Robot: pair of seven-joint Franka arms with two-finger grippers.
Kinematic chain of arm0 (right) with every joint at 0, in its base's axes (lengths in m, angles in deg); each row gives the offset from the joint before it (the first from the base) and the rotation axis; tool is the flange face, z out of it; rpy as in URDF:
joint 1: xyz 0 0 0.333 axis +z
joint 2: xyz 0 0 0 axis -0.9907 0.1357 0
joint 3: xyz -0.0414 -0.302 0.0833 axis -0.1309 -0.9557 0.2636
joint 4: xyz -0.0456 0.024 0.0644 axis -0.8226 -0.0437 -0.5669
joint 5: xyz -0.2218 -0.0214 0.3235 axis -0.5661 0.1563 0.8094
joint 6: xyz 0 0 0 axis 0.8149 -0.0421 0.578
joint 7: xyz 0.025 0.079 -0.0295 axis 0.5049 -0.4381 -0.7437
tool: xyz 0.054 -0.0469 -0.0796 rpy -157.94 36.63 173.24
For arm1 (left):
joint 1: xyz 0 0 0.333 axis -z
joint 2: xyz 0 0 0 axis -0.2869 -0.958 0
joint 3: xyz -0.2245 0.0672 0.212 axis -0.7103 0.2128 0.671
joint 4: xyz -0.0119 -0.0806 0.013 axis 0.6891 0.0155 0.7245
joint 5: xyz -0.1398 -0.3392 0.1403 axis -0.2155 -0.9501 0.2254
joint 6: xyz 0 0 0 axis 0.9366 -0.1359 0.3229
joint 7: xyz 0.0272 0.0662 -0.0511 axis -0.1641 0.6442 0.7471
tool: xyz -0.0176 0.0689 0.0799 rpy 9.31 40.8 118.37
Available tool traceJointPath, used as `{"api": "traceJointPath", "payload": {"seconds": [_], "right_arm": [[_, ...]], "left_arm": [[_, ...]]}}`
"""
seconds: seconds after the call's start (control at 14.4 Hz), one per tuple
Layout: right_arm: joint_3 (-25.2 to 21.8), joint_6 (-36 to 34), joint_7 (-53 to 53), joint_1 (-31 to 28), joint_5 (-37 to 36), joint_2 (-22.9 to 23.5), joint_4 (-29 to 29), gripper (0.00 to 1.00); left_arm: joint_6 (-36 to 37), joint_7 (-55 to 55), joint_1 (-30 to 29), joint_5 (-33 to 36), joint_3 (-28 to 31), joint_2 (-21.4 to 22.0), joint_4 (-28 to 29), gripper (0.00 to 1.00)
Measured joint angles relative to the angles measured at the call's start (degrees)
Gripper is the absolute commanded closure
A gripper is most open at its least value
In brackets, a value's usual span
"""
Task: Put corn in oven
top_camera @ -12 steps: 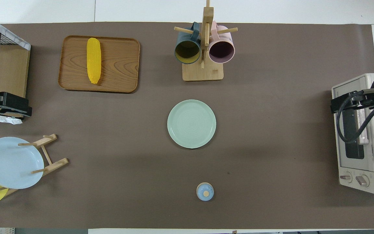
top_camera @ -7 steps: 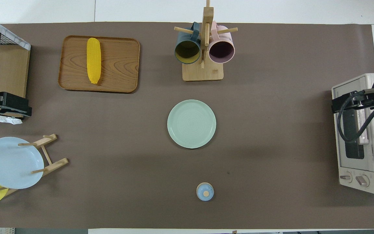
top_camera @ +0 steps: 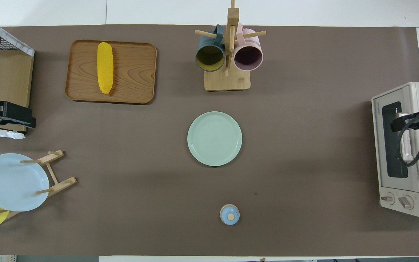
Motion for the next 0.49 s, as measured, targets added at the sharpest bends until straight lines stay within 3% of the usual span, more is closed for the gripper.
{"api": "traceJointPath", "payload": {"seconds": [0.28, 0.49], "right_arm": [[-0.16, 5.75, -0.12, -1.71, 0.00, -2.66, 7.63, 1.00], [-0.21, 7.98, -0.12, -3.50, -0.04, -2.54, 9.64, 1.00]], "left_arm": [[-4.55, 0.00, 0.04, -1.04, -0.19, -3.34, 0.26, 0.00], [-10.52, 0.00, 0.59, -1.73, -0.58, -12.67, -1.42, 0.00]]}}
